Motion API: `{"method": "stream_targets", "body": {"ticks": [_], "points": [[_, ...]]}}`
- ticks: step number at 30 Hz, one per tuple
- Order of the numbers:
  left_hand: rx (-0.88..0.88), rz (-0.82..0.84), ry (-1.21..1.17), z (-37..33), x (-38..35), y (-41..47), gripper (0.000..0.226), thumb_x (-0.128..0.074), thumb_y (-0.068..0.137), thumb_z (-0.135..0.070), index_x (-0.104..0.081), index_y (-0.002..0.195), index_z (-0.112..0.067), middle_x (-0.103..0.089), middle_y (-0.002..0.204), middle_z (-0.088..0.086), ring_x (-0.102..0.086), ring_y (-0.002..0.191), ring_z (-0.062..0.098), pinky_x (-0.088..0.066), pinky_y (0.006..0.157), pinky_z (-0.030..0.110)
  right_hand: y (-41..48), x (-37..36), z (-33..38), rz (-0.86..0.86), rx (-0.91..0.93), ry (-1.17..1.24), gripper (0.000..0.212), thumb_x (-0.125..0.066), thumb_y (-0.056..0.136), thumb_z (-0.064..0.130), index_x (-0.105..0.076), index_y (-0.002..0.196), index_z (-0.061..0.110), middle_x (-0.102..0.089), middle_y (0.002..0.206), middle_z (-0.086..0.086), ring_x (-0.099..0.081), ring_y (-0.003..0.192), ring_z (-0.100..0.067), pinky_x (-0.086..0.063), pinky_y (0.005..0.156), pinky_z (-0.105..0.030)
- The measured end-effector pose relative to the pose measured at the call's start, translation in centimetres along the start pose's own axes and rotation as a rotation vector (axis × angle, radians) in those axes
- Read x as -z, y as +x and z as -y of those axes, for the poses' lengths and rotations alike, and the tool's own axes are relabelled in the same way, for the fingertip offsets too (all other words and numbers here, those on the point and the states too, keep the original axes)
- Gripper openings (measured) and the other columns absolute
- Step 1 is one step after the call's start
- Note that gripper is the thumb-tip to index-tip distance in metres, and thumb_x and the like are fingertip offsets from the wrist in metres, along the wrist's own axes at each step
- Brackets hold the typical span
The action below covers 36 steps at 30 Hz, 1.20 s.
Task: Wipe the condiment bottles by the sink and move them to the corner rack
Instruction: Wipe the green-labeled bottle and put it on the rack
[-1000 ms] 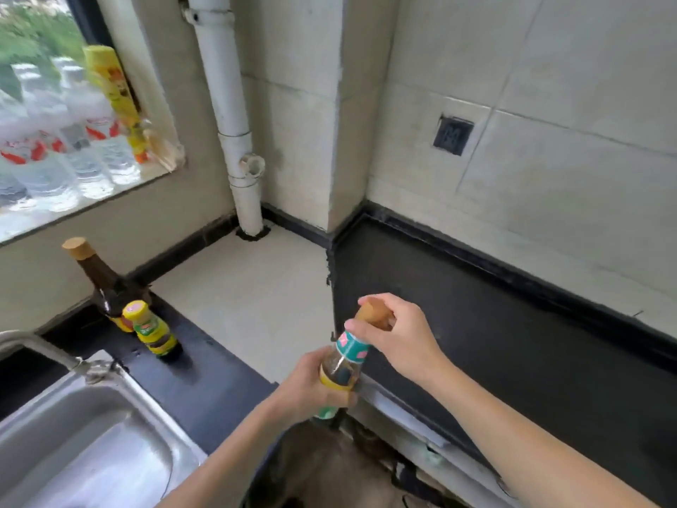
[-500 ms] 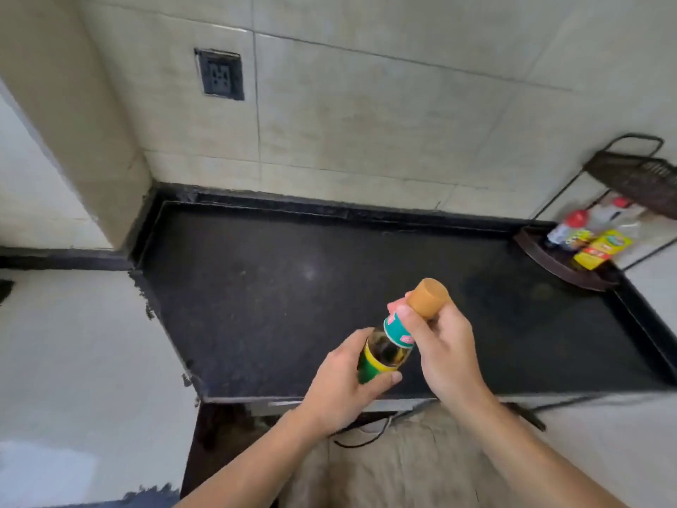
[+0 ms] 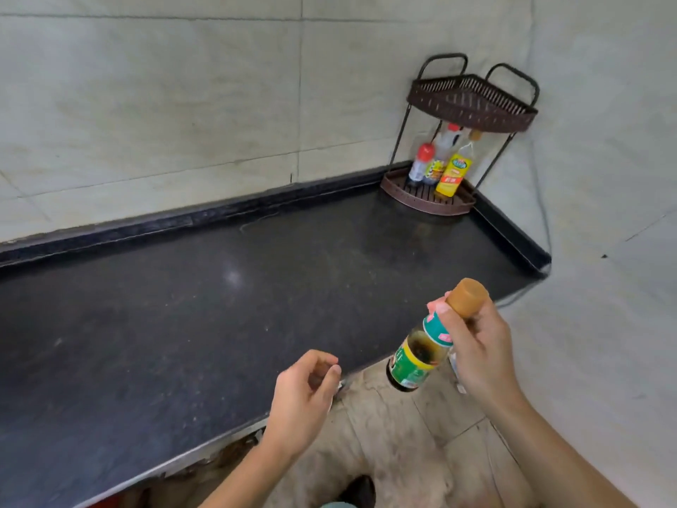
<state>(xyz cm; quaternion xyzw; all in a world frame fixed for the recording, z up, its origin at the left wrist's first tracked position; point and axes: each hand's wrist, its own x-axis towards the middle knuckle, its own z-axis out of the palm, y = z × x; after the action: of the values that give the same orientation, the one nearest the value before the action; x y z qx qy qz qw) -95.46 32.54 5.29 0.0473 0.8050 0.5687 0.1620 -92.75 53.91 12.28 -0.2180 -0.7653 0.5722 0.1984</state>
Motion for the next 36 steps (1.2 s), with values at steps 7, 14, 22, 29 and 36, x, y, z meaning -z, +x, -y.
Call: {"method": "stream_targets", "body": {"ticks": [7, 14, 22, 29, 36], "points": [[0.146, 0.07, 0.013, -1.5, -7.2, 1.4, 0.011, -0.064, 0.09, -0.016, -0.066, 0.084, -0.025, -0.071, 0.074, 0.008, -0.064, 0.068, 0.02, -0.055, 0.069, 0.042, 6.3, 8.1, -5.7, 0.035, -0.064, -0.097, 0.012, -0.064, 0.091, 0.021, -0.059, 0.095, 0.011, -0.065, 0.09, -0.009, -0.066, 0.085, -0.018, -0.055, 0.072, -0.031], [0.206, 0.106, 0.092, -3.5, -11.3, 5.7, 0.01, -0.065, 0.089, -0.019, -0.067, 0.083, -0.027, -0.072, 0.077, 0.006, -0.068, 0.074, 0.021, -0.057, 0.074, 0.037, 13.2, 11.9, -8.3, 0.023, -0.12, -0.128, 0.013, -0.063, 0.091, 0.026, -0.06, 0.1, 0.017, -0.065, 0.091, 0.0, -0.067, 0.091, -0.016, -0.053, 0.069, -0.019], [0.16, 0.241, 0.099, -7.4, -17.0, 16.1, 0.007, -0.063, 0.09, -0.03, -0.064, 0.097, -0.032, -0.07, 0.086, -0.002, -0.064, 0.077, 0.007, -0.05, 0.068, 0.017, 25.3, 14.6, -10.1, 0.052, -0.074, -0.197, 0.011, -0.061, 0.092, 0.025, -0.058, 0.092, 0.014, -0.062, 0.09, -0.005, -0.065, 0.089, -0.017, -0.054, 0.067, -0.02], [0.199, 0.198, 0.072, -10.4, -20.2, 22.5, 0.013, -0.061, 0.091, -0.034, -0.062, 0.103, -0.033, -0.068, 0.093, -0.011, -0.065, 0.088, 0.008, -0.051, 0.074, 0.013, 37.5, 15.1, -11.1, 0.032, -0.015, -0.278, 0.018, -0.061, 0.093, 0.022, -0.058, 0.099, 0.005, -0.064, 0.093, 0.0, -0.063, 0.087, -0.011, -0.05, 0.078, -0.025], [0.311, -0.023, 0.063, -11.1, -21.5, 25.0, 0.01, -0.059, 0.091, -0.033, -0.062, 0.1, -0.033, -0.069, 0.092, -0.014, -0.065, 0.086, 0.0, -0.051, 0.074, 0.012, 49.0, 10.7, -12.2, 0.188, 0.094, -0.3, 0.025, -0.066, 0.09, 0.023, -0.058, 0.108, 0.007, -0.062, 0.103, -0.006, -0.061, 0.097, -0.02, -0.049, 0.08, -0.012]]}}
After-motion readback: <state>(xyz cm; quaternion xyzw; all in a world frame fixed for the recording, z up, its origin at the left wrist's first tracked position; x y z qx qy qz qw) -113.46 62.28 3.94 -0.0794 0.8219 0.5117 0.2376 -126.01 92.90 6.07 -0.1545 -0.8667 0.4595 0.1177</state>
